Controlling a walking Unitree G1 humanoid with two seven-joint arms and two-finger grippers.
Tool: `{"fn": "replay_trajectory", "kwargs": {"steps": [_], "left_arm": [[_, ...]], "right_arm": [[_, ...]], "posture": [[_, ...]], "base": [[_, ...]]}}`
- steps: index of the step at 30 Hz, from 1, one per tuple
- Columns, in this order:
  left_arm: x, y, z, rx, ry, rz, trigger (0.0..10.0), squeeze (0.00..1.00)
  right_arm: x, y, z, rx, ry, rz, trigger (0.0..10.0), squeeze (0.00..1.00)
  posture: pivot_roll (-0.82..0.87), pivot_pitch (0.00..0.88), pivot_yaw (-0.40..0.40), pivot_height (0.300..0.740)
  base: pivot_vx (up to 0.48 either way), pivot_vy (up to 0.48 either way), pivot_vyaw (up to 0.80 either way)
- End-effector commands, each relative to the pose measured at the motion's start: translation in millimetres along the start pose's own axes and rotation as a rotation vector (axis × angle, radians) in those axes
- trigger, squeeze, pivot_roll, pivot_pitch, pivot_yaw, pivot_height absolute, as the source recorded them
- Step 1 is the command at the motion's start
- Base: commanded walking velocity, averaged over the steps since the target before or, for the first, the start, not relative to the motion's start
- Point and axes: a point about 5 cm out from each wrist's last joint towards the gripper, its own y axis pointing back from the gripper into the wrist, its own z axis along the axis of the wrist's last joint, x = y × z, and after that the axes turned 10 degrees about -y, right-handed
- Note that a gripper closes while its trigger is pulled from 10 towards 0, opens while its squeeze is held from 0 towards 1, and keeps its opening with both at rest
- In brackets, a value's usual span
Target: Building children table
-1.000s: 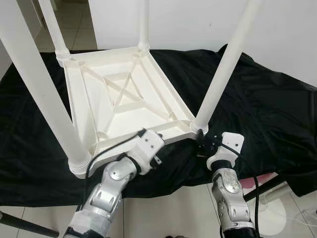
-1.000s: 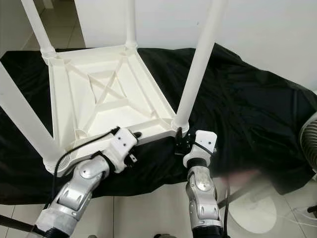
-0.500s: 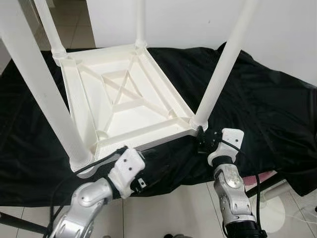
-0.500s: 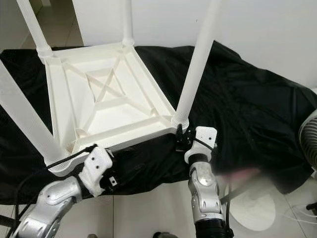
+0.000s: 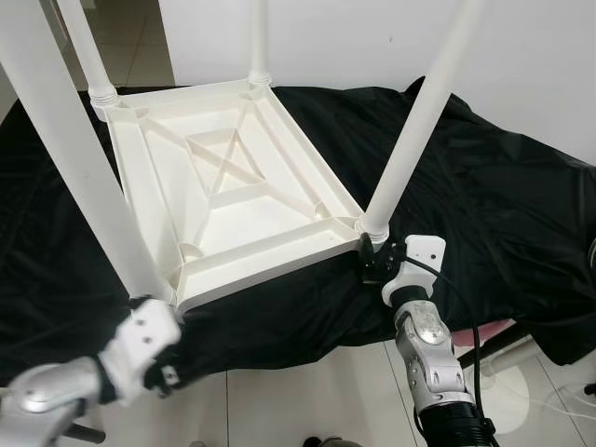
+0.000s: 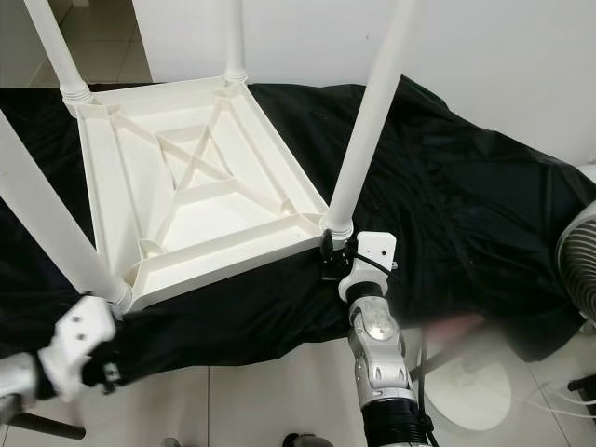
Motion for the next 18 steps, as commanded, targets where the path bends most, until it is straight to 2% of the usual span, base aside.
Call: {"fn": "replay_trajectory", "kwargs": {"steps": [1, 2, 3, 4, 7, 11, 13, 15, 17, 18], "left_arm": [[3.6, 12.1, 0.3, -0.006, -0.008, -0.032, 10.0, 0.0], [3.6, 12.1, 0.3, -0.006, -0.008, -0.032, 10.0, 0.0], [11.2, 22.4, -0.3, 0.015, -0.009, 0.005, 10.0, 0.0], [11.2, 22.4, -0.3, 0.015, -0.009, 0.005, 10.0, 0.0], [27.7, 53.2, -3.1, 0.103, -0.006, 0.093, 10.0, 0.0], [30.7, 62.5, -2.1, 0.125, -0.001, 0.11, 10.0, 0.0], [36.8, 79.2, -2.1, 0.162, 0.016, 0.152, 10.0, 0.0], [36.8, 79.2, -2.1, 0.162, 0.016, 0.152, 10.0, 0.0], [41.1, 90.1, -3.5, 0.195, 0.015, 0.188, 10.0, 0.0], [41.1, 90.1, -3.5, 0.195, 0.015, 0.188, 10.0, 0.0]], "right_arm": [[-2.5, 0.3, -2.6, 0.007, -0.002, -0.002, 10.0, 0.0], [-2.5, 0.3, -2.6, 0.007, -0.002, -0.002, 10.0, 0.0], [-2.8, -0.6, -3.3, 0.008, 0.0, 0.001, 10.0, 0.0], [-2.8, -0.6, -3.3, 0.008, 0.0, 0.001, 10.0, 0.0], [-3.7, -2.1, -4.6, 0.012, 0.002, 0.003, 10.0, 0.0], [-3.9, -2.4, -5.4, 0.013, 0.002, 0.003, 10.0, 0.0], [-3.1, -3.0, -6.0, 0.013, 0.002, 0.004, 10.0, 0.0], [-3.1, -3.0, -6.0, 0.013, 0.002, 0.004, 10.0, 0.0], [-2.8, -3.2, -6.6, 0.014, 0.001, 0.003, 10.0, 0.0], [-2.8, -3.2, -6.6, 0.014, 0.001, 0.003, 10.0, 0.0]], "posture": [[0.03, 0.095, -0.064, 0.74], [0.03, 0.095, -0.064, 0.74], [0.03, 0.096, -0.068, 0.74], [0.03, 0.096, -0.068, 0.74], [0.04, 0.102, -0.068, 0.74], [0.04, 0.106, -0.065, 0.74], [0.04, 0.112, -0.063, 0.74], [0.04, 0.112, -0.063, 0.74], [0.04, 0.116, -0.064, 0.74], [0.04, 0.116, -0.064, 0.74]], "base": [[0.0, 0.0, 0.0], [0.0, 0.0, 0.0], [0.0, 0.0, 0.0], [0.0, 0.0, 0.0], [0.0, 0.0, 0.0], [0.0, 0.0, 0.0], [0.0, 0.0, 0.0], [0.0, 0.0, 0.0], [0.0, 0.0, 0.0], [0.0, 0.0, 0.0]]}}
